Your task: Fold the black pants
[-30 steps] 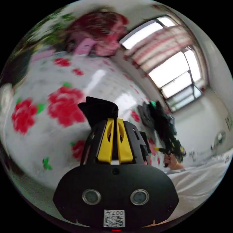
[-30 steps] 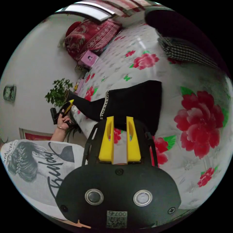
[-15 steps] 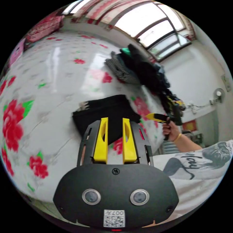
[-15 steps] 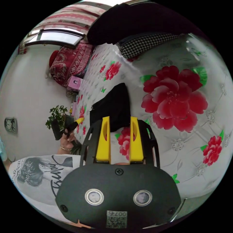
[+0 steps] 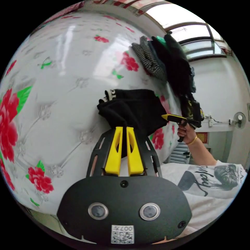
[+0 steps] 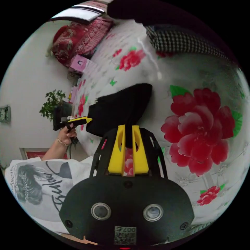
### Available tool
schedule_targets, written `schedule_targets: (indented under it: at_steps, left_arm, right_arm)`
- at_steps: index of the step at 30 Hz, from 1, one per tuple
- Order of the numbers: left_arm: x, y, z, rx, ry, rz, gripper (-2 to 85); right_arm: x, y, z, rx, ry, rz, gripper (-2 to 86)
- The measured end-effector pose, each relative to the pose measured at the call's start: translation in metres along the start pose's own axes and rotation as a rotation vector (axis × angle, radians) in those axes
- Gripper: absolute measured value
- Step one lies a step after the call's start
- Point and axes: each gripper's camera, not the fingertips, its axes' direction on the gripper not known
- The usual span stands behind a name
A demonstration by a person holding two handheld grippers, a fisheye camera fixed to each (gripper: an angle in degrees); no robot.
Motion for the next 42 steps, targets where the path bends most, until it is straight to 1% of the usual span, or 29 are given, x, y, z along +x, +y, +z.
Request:
schedule_targets:
  at_steps: [2, 4, 5, 7, 8, 10, 12, 14, 15, 16, 17, 18, 20, 21, 22, 23, 25, 27, 28, 30, 32, 33, 35, 37, 39, 42]
  left_arm:
    - [0.026, -0.018, -0.013, 0.073, 0.084, 0.058, -0.1]
    - [0.075, -0.049, -0.036, 0.15, 0.178, 0.16, -0.3]
    - [0.09, -0.058, -0.043, 0.17, 0.189, 0.202, -0.3]
    - [0.155, -0.095, -0.073, 0.247, 0.198, 0.383, -0.4]
    - [0.171, -0.104, -0.08, 0.268, 0.2, 0.429, -0.3]
    - [0.231, -0.145, -0.108, 0.35, 0.193, 0.594, -0.3]
    - [0.268, -0.178, -0.12, 0.41, 0.159, 0.665, -0.2]
    - [0.298, -0.214, -0.121, 0.435, 0.115, 0.69, 0.0]
    - [0.311, -0.239, -0.114, 0.425, 0.085, 0.673, 0.0]
    - [0.315, -0.264, -0.101, 0.389, 0.045, 0.602, -0.1]
    - [0.314, -0.274, -0.093, 0.366, 0.024, 0.558, -0.3]
    - [0.309, -0.288, -0.076, 0.327, -0.021, 0.477, -0.7]
    - [0.297, -0.288, -0.052, 0.299, -0.074, 0.399, -0.9]
    - [0.287, -0.279, -0.036, 0.291, -0.121, 0.371, -0.9]
    - [0.277, -0.264, -0.02, 0.274, -0.186, 0.345, -0.9]
    - [0.272, -0.255, -0.012, 0.27, -0.223, 0.33, -0.9]
    - [0.248, -0.215, 0.018, 0.225, -0.363, 0.222, -1.0]
    - [0.233, -0.185, 0.038, 0.155, -0.434, 0.133, -1.0]
    - [0.226, -0.166, 0.048, 0.109, -0.458, 0.088, -1.0]
    - [0.22, -0.14, 0.06, 0.052, -0.456, 0.022, -1.0]
    - [0.22, -0.12, 0.067, 0.011, -0.444, -0.021, -1.0]
    - [0.222, -0.109, 0.069, -0.007, -0.45, -0.04, -1.0]
    - [0.227, -0.099, 0.072, -0.028, -0.475, -0.077, -1.0]
    - [0.232, -0.091, 0.072, -0.051, -0.506, -0.162, -1.0]
    - [0.238, -0.087, 0.072, -0.06, -0.538, -0.217, -1.0]
    - [0.259, -0.077, 0.071, -0.053, -0.569, -0.186, -1.0]
  right_arm:
    - [-0.02, 0.006, -0.036, 0.126, -0.076, -0.031, 3.9]
    - [-0.041, 0.011, -0.074, 0.224, -0.102, -0.081, 3.5]
    - [-0.059, 0.014, -0.103, 0.289, -0.086, -0.134, 3.4]
    - [-0.086, 0.019, -0.151, 0.392, -0.04, -0.211, 3.2]
    - [-0.104, 0.021, -0.184, 0.461, 0.004, -0.257, 3.2]
    - [-0.13, 0.023, -0.229, 0.565, 0.092, -0.317, 3.3]
    - [-0.151, 0.02, -0.267, 0.656, 0.167, -0.352, 3.6]
    - [-0.163, 0.007, -0.298, 0.761, 0.258, -0.308, 4.3]
    - [-0.163, 0.003, -0.301, 0.778, 0.277, -0.283, 4.6]
    - [-0.159, -0.01, -0.302, 0.788, 0.344, -0.225, 5.1]
    - [-0.149, -0.024, -0.295, 0.77, 0.42, -0.119, 5.6]
    - [-0.142, -0.032, -0.289, 0.744, 0.454, -0.057, 5.9]
    - [-0.109, -0.055, -0.251, 0.568, 0.617, 0.234, 6.9]
    - [-0.102, -0.058, -0.238, 0.522, 0.668, 0.291, 7.1]
    - [-0.093, -0.057, -0.209, 0.452, 0.786, 0.39, 7.5]
    - [-0.091, -0.051, -0.176, 0.399, 0.891, 0.428, 8.0]
    - [-0.099, -0.039, -0.125, 0.338, 0.977, 0.401, 8.7]
    - [-0.115, -0.026, -0.076, 0.296, 0.946, 0.344, 9.8]
    - [-0.129, -0.019, -0.046, 0.261, 0.887, 0.314, 10.7]
    - [-0.153, -0.013, -0.005, 0.205, 0.798, 0.258, 13.6]
    - [-0.187, -0.011, 0.045, 0.088, 0.699, 0.152, 18.0]
    - [-0.195, -0.011, 0.056, 0.063, 0.686, 0.136, 19.0]
    - [-0.225, -0.014, 0.098, -0.077, 0.65, 0.048, 20.7]
    - [-0.248, -0.014, 0.12, -0.136, 0.645, -0.026, 20.8]
    - [-0.27, -0.011, 0.131, -0.118, 0.633, -0.062, 20.7]
    - [-0.297, -0.007, 0.136, -0.094, 0.523, -0.079, 20.5]
